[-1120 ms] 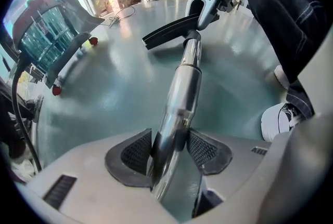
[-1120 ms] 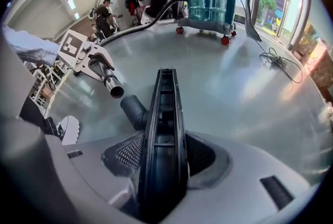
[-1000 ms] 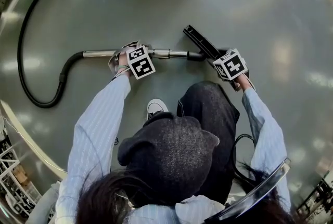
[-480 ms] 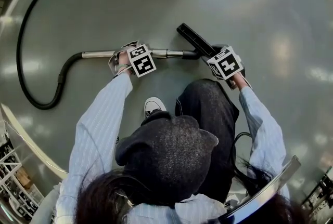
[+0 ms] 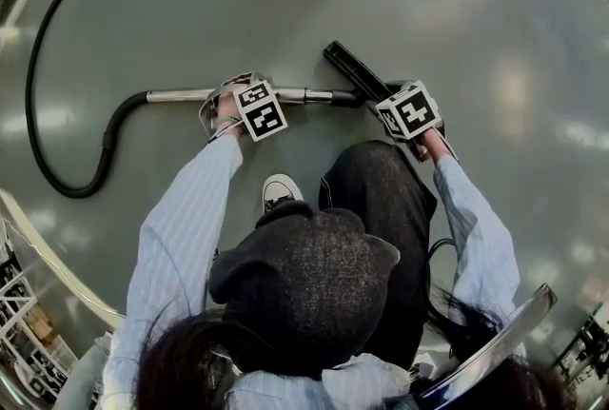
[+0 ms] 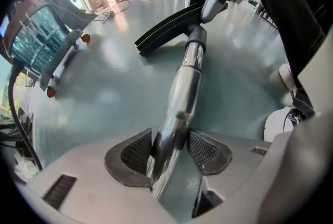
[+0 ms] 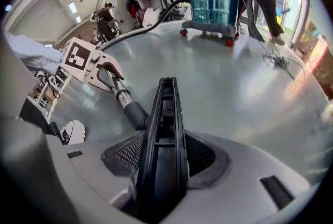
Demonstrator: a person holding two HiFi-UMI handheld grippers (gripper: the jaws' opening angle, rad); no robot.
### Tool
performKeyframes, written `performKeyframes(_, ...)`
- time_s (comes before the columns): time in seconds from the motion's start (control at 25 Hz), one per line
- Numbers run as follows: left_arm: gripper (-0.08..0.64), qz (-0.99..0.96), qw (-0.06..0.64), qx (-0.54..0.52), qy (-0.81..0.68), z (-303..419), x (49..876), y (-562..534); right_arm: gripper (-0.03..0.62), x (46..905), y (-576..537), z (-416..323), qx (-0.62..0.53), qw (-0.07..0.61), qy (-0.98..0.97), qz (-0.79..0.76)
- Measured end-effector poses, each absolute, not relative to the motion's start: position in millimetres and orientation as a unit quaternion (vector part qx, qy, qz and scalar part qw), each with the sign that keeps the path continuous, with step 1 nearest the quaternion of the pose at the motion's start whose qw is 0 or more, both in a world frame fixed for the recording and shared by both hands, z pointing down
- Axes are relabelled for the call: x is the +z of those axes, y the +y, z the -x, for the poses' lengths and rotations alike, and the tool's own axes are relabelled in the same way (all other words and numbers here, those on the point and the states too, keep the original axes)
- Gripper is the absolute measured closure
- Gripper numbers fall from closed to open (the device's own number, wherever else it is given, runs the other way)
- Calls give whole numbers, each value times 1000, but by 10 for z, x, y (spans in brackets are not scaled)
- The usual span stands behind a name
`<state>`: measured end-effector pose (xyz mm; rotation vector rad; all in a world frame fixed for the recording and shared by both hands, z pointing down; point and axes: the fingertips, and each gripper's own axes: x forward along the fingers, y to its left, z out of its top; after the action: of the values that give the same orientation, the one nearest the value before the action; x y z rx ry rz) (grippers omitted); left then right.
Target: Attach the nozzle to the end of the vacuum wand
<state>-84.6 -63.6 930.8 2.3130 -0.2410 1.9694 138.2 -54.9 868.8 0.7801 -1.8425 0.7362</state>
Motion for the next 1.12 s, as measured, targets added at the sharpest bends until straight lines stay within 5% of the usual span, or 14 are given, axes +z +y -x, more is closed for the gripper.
performKeyframes(1.12, 364, -765, 23, 633, -115, 818, 9357, -1042, 365, 8728, -1104, -1123, 223, 494, -771, -334)
